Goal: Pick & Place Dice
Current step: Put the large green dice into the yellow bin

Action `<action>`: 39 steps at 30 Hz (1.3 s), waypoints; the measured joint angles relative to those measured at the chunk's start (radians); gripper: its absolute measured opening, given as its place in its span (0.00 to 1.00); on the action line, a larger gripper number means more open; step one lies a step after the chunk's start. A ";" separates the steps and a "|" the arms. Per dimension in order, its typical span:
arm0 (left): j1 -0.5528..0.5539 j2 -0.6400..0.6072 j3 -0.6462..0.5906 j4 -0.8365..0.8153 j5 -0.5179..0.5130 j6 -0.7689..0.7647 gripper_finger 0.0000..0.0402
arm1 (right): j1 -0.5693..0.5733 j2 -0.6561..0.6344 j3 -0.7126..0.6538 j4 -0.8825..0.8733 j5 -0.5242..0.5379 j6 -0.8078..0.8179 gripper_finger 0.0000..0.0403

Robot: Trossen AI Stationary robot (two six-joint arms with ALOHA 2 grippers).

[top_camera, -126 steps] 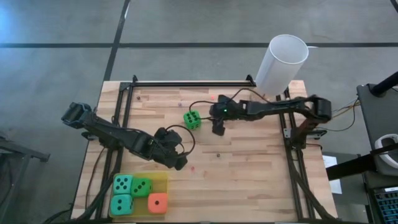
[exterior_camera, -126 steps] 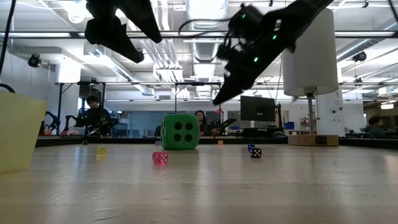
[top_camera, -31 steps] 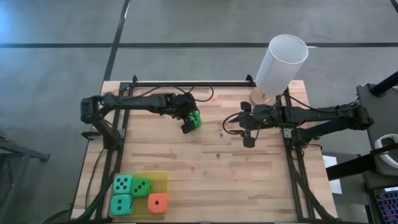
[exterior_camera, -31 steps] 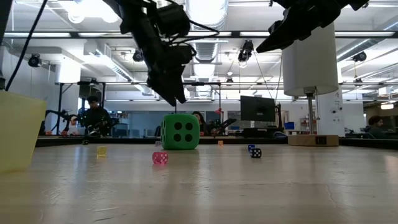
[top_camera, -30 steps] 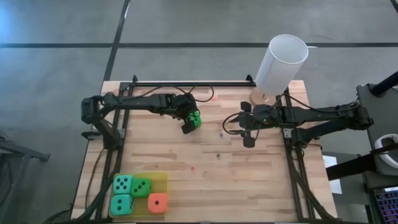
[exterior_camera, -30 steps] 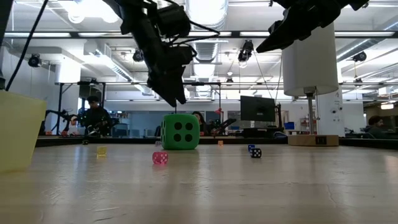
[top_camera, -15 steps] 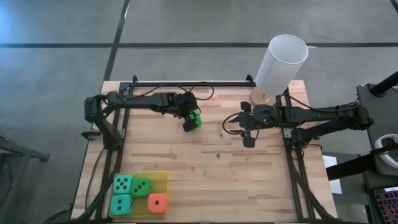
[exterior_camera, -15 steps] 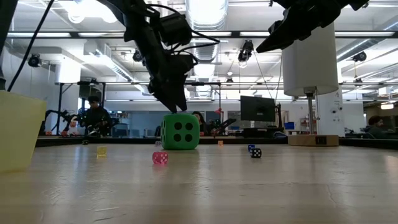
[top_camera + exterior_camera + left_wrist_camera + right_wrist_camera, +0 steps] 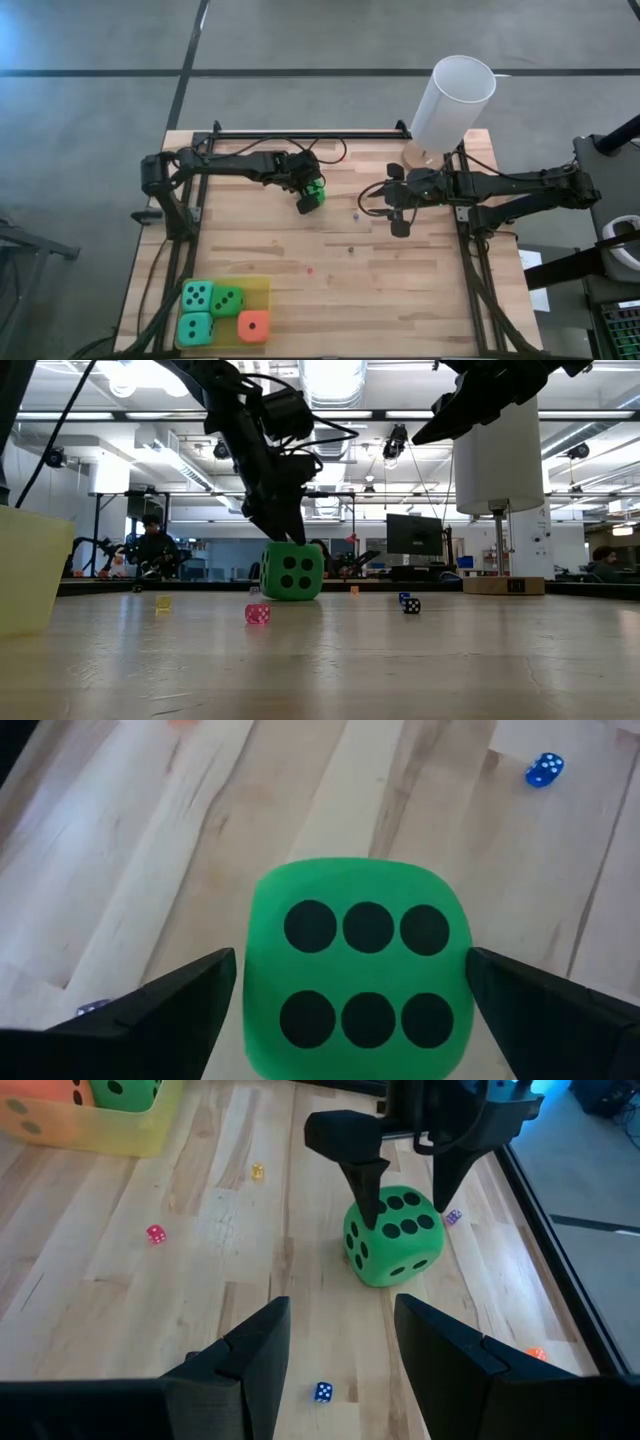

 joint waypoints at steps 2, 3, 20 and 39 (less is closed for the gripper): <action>0.001 -0.002 0.000 -0.002 -0.002 0.000 1.00 | 0.000 0.000 0.000 0.000 0.000 0.000 0.45; 0.001 -0.002 0.000 -0.003 -0.006 0.000 1.00 | 0.000 0.000 0.000 0.000 0.000 0.000 0.45; -0.016 -0.005 0.062 -0.146 -0.045 0.050 1.00 | 0.000 0.000 0.000 0.000 0.000 0.000 0.45; -0.016 -0.002 0.029 -0.118 -0.045 0.079 1.00 | 0.000 0.000 0.000 0.000 0.000 0.000 0.45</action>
